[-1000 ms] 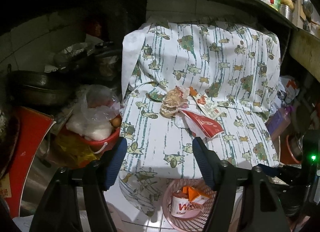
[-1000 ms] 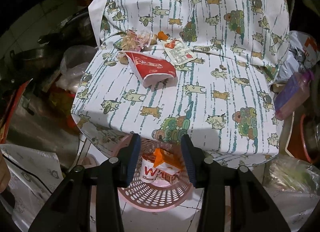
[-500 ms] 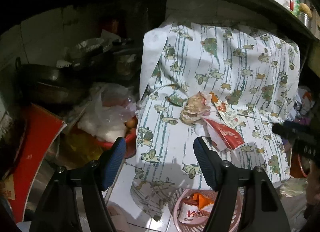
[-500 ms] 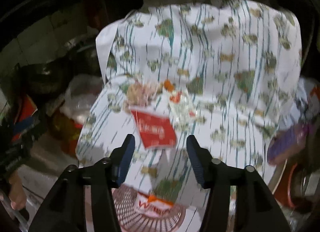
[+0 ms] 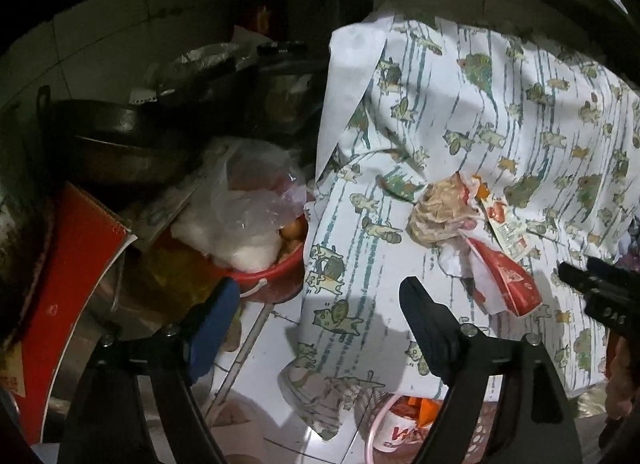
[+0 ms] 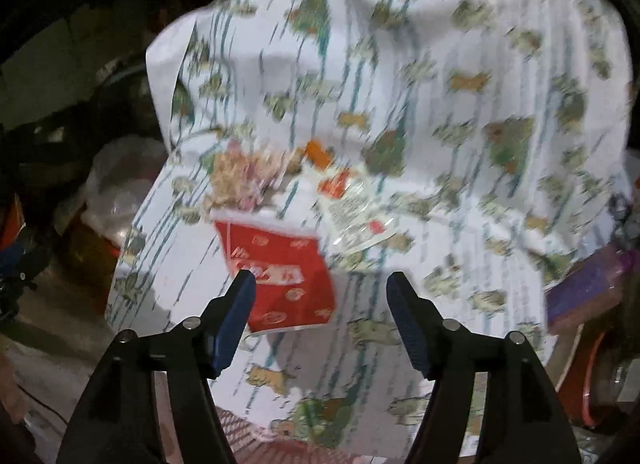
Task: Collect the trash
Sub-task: 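Move both tools toward the red paper bag and wrappers on the cloth, then close the right tool on the red paper bag and lift it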
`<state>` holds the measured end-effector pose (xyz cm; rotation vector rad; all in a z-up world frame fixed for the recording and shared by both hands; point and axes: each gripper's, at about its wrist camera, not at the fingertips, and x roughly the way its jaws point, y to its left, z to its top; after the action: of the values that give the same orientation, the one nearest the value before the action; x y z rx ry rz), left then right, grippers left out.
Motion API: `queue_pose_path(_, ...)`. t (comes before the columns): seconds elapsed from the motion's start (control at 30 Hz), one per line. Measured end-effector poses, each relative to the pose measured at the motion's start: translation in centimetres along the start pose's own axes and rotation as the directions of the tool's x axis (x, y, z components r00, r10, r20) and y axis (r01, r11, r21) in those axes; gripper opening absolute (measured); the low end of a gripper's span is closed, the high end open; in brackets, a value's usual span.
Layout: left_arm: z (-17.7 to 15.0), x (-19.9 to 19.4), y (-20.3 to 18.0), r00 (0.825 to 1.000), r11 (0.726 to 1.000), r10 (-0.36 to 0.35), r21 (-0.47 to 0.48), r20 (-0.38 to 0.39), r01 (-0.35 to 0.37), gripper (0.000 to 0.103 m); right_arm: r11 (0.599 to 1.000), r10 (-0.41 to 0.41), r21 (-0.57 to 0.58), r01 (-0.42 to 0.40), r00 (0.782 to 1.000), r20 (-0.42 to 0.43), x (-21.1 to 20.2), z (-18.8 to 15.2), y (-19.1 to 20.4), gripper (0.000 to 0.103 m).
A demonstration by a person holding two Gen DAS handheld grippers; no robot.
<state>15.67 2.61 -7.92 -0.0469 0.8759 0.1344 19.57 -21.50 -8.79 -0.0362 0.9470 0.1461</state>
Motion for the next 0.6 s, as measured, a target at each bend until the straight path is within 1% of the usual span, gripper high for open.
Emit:
queue_pose_path(0.1, -0.1, 0.3, -0.4, 0.999, 1.000, -0.031, 0.001, -0.017, 0.031, 0.084, 1.000, 0.025, -0.009, -0.026, 0.999, -0.040, 1.5, -0.2, 0.9, 0.067)
queue_pose_path(0.2, -0.1, 0.8, -0.7, 0.997, 0.998, -0.061, -0.003, -0.039, 0.061, 0.084, 0.999, 0.023, -0.039, -0.026, 0.997, -0.075, 3.0, -0.3, 1.9, 0.067)
queue_pose_path(0.37, 0.4, 1.1, -1.3, 0.996, 0.997, -0.078, -0.009, -0.039, 0.078, 0.084, 0.995, 0.025, -0.091, -0.039, 0.989, -0.143, 5.6, -0.7, 3.5, 0.067)
queue_pose_path(0.43, 0.6, 1.0, -1.3, 0.996, 0.996, -0.087, -0.018, -0.034, 0.086, 0.084, 0.992, 0.002, -0.125, -0.022, 0.988, -0.156, 6.4, -0.9, 4.2, 0.067)
queue_pose_path(0.5, 0.7, 1.0, -1.4, 0.995, 0.995, -0.096, -0.030, -0.037, 0.095, 0.084, 0.985, -0.068, -0.168, 0.041, 0.985, -0.156, 7.1, -1.1, 4.8, 0.067)
queue_pose_path(0.53, 0.8, 1.1, -1.4, 0.994, 0.994, -0.104, -0.038, -0.041, 0.102, 0.084, 0.982, -0.097, -0.179, 0.066, 0.981, -0.170, 7.5, -1.2, 4.9, 0.066)
queue_pose_path(0.57, 0.8, 1.1, -1.5, 0.993, 0.993, -0.110, -0.044, -0.045, 0.108, 0.084, 0.982, -0.102, -0.177, 0.068, 0.977, -0.185, 7.8, -1.2, 4.8, 0.054)
queue_pose_path(0.6, 0.8, 1.2, -1.5, 0.992, 0.992, -0.117, -0.050, -0.050, 0.115, 0.084, 0.986, -0.089, -0.154, 0.060, 0.977, -0.192, 7.8, -1.2, 4.6, 0.044)
